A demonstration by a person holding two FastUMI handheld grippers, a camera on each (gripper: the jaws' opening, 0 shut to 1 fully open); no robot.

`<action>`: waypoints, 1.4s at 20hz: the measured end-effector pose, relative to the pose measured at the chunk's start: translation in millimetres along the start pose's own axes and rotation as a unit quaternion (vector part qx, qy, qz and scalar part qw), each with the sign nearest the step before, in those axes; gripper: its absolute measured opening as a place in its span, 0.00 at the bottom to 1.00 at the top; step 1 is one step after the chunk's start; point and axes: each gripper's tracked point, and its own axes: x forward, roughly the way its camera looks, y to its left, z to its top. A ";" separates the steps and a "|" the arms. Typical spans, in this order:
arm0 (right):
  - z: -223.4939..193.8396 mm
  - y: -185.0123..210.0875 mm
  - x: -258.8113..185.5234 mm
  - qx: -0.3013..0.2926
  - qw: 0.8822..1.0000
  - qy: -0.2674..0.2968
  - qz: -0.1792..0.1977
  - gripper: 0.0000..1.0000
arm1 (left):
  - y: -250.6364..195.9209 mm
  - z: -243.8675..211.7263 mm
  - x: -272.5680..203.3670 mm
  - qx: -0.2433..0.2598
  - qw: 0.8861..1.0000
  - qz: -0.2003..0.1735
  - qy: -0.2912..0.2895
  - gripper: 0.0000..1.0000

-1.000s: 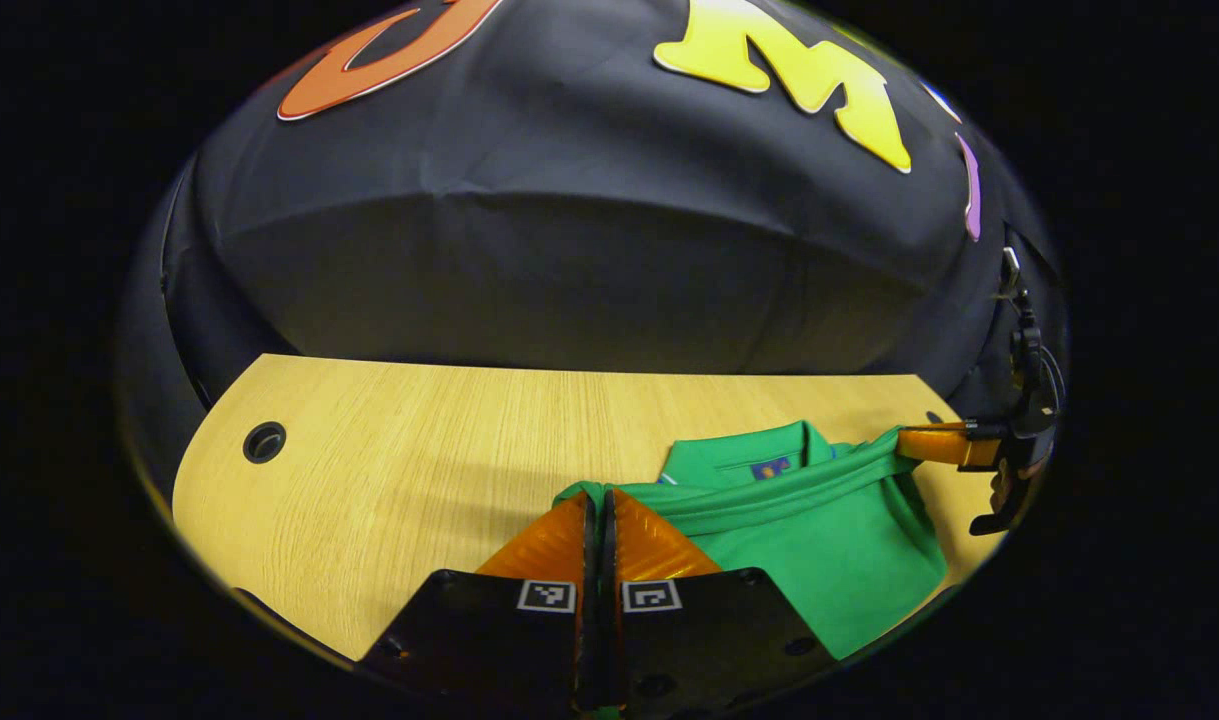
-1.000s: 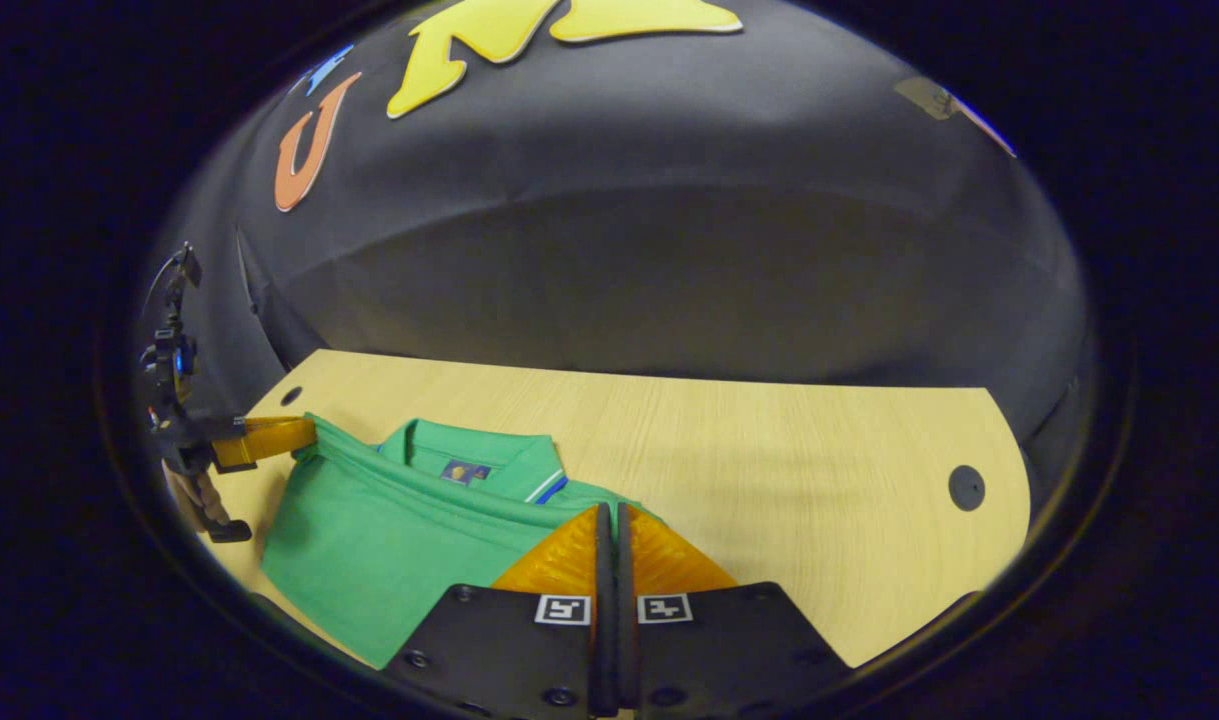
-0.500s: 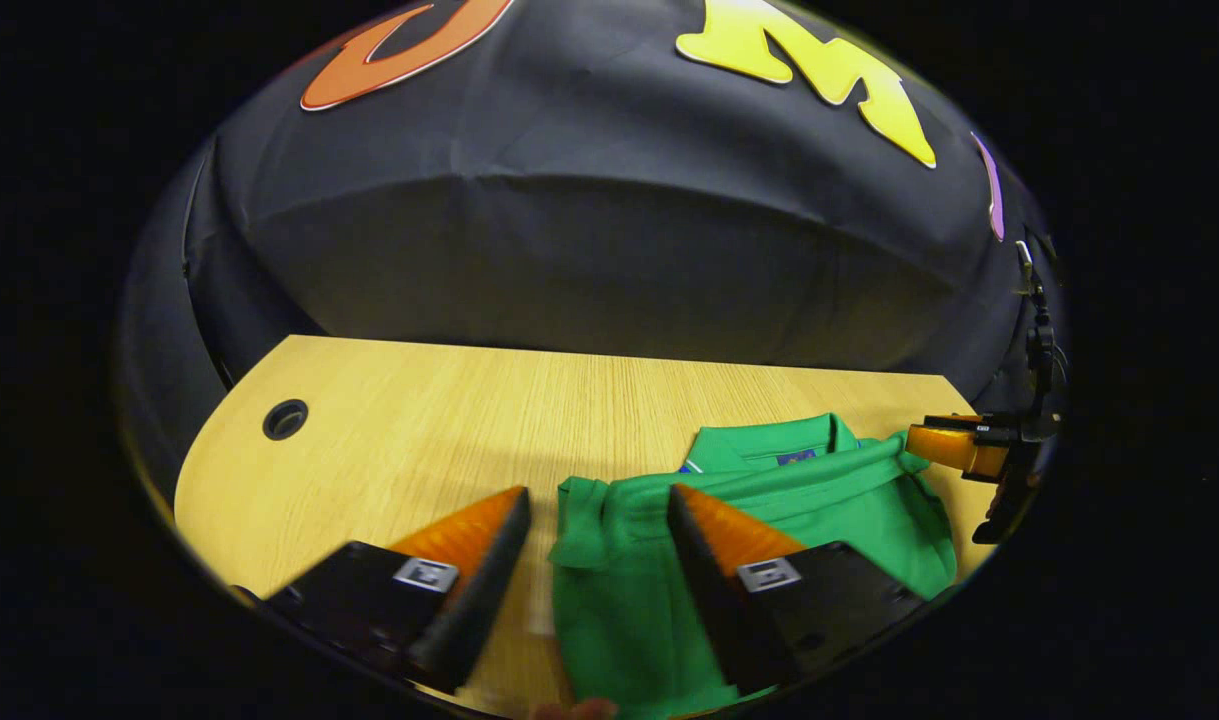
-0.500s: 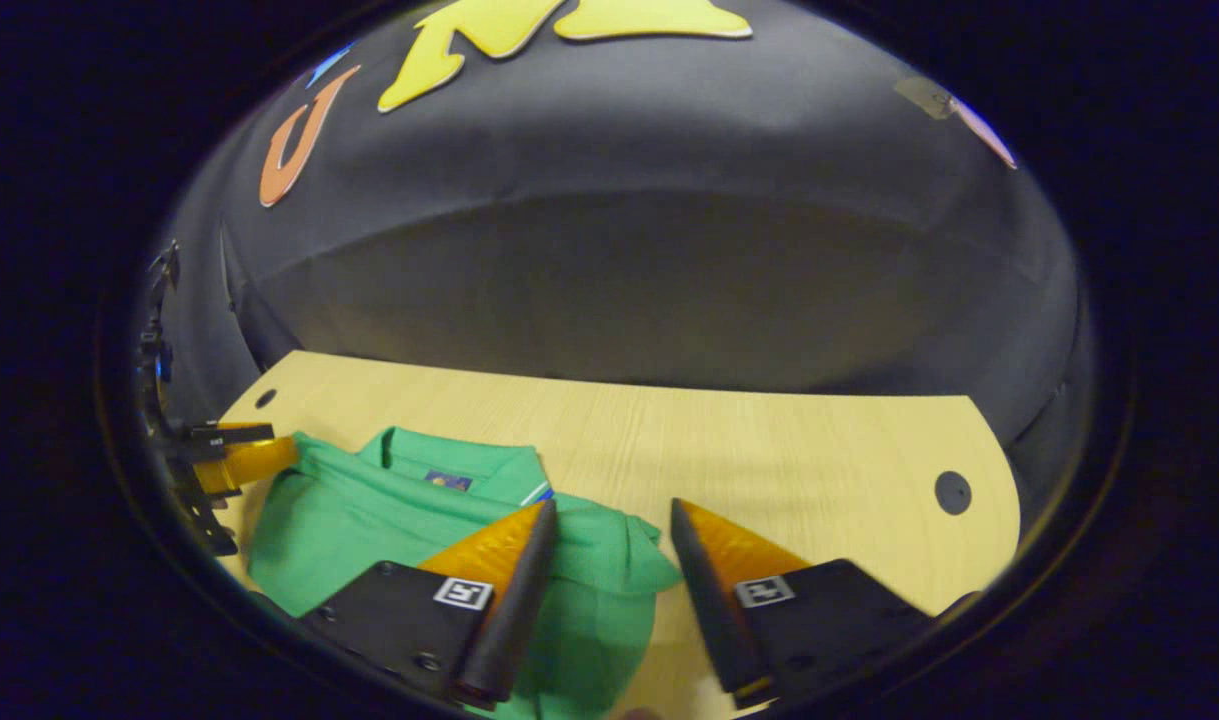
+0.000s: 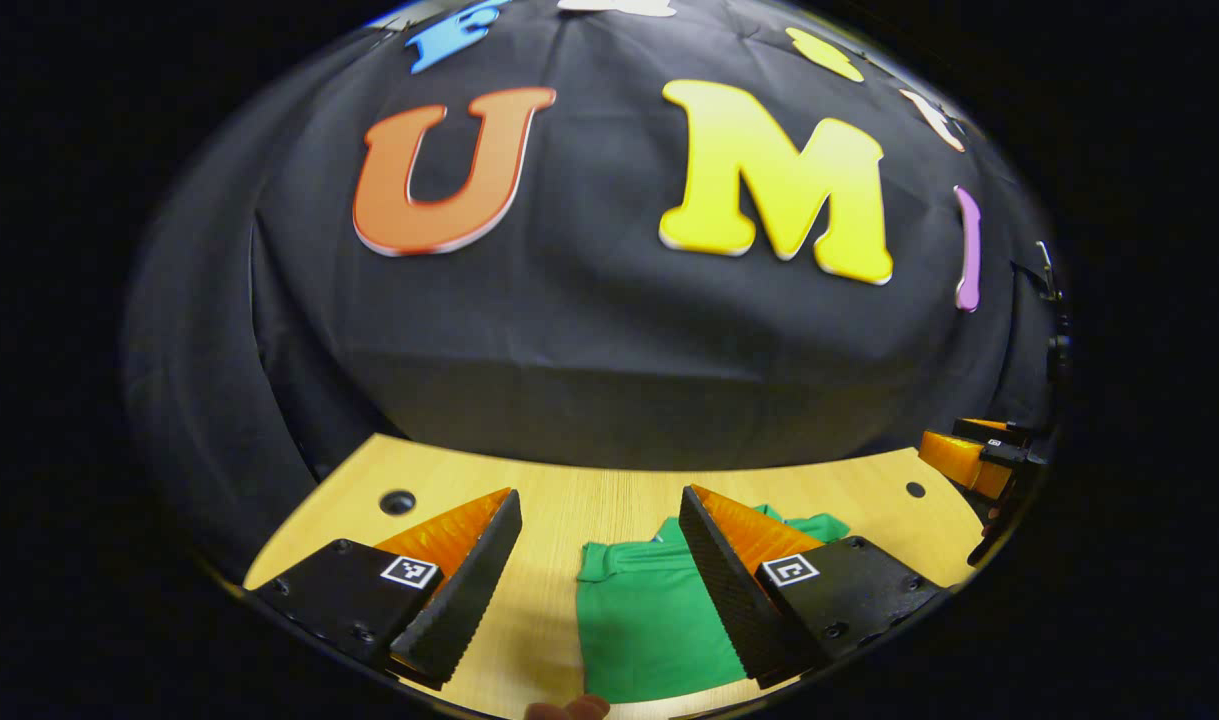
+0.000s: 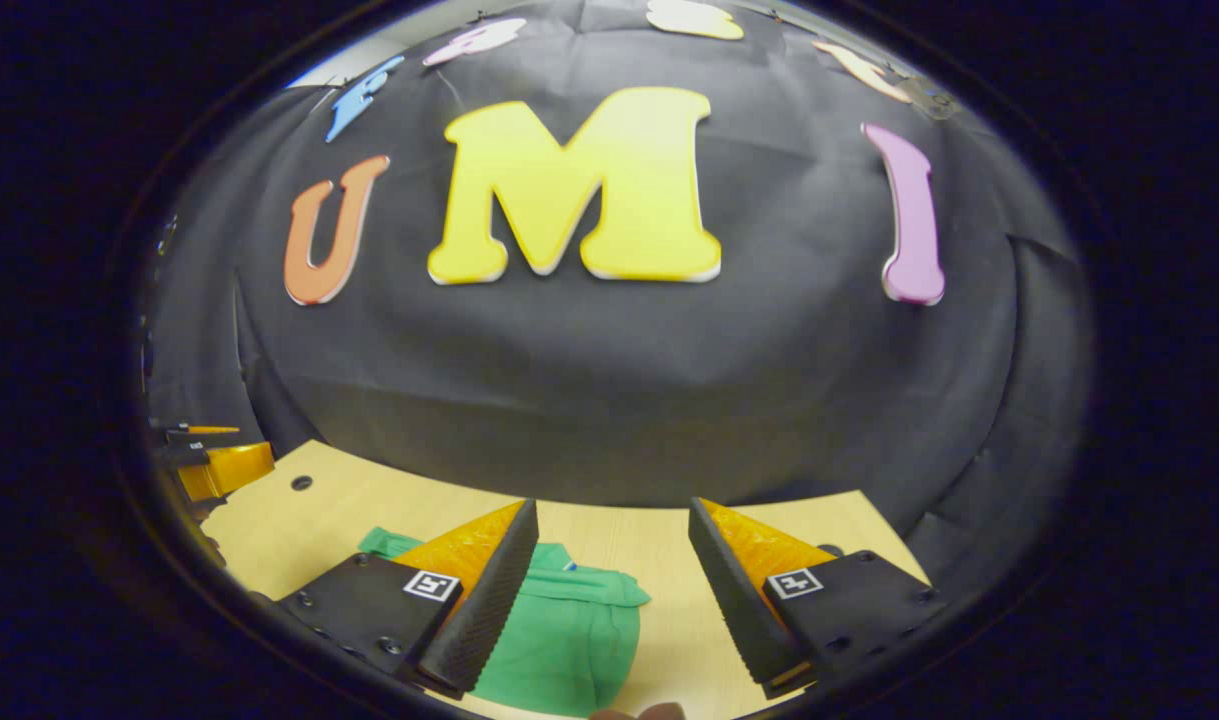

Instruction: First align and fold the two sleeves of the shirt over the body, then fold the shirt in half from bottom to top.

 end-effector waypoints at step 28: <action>49.1 62.8 -344.8 0.000 0.991 -0.132 -0.028 0.95 | -36.7 60.8 -322.4 0.025 0.989 -0.009 -0.148 1.00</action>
